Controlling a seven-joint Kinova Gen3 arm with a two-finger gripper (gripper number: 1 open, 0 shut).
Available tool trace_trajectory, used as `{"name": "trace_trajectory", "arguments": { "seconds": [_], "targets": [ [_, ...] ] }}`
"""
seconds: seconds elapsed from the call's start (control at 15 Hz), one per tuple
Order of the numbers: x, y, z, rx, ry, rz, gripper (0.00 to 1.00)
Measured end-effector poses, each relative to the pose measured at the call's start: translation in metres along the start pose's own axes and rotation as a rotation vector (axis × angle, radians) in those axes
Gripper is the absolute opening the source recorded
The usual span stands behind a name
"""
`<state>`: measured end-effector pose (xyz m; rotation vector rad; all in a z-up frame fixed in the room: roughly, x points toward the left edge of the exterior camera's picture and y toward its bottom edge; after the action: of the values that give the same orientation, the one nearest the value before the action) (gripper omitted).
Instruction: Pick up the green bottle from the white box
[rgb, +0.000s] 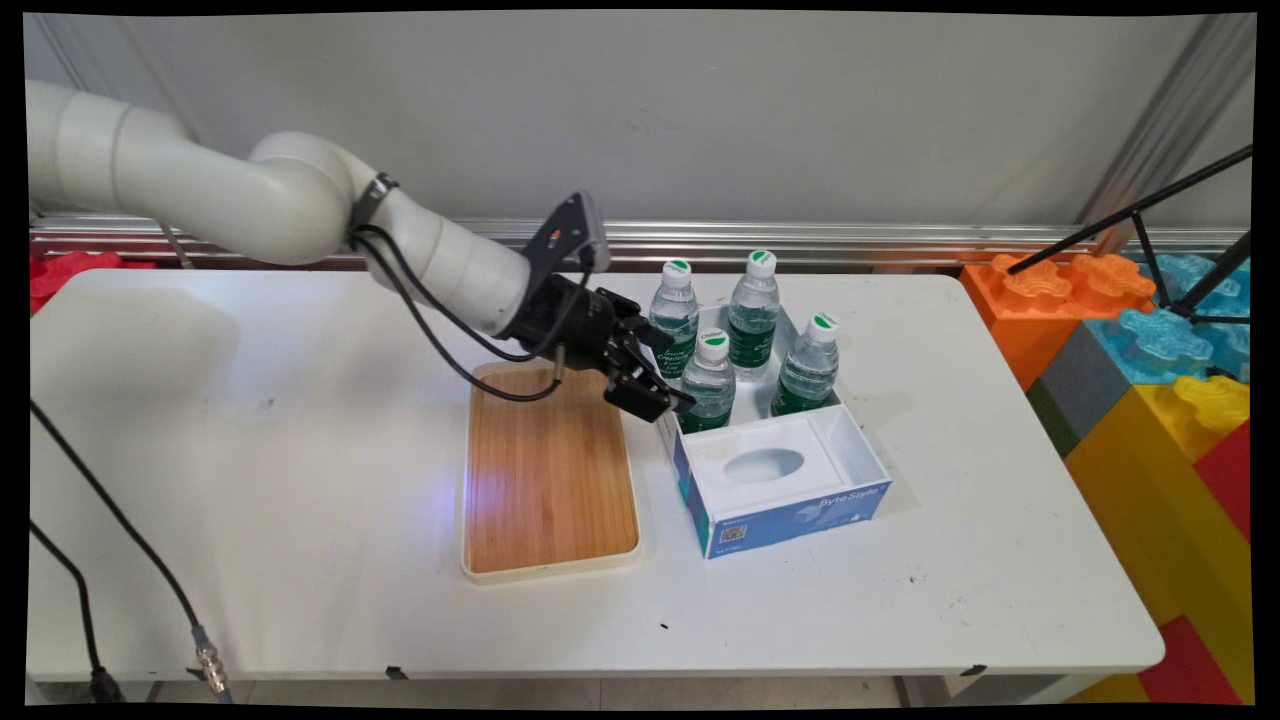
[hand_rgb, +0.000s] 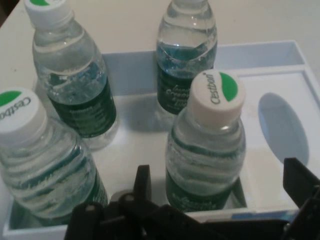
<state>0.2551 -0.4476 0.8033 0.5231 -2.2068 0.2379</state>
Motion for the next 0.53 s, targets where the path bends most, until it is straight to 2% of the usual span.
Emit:
{"name": "trace_trajectory", "arguments": {
  "seconds": [0.53],
  "targets": [
    [0.005,-0.003,0.025,0.003,-0.018,0.001,1.00]
  ]
}}
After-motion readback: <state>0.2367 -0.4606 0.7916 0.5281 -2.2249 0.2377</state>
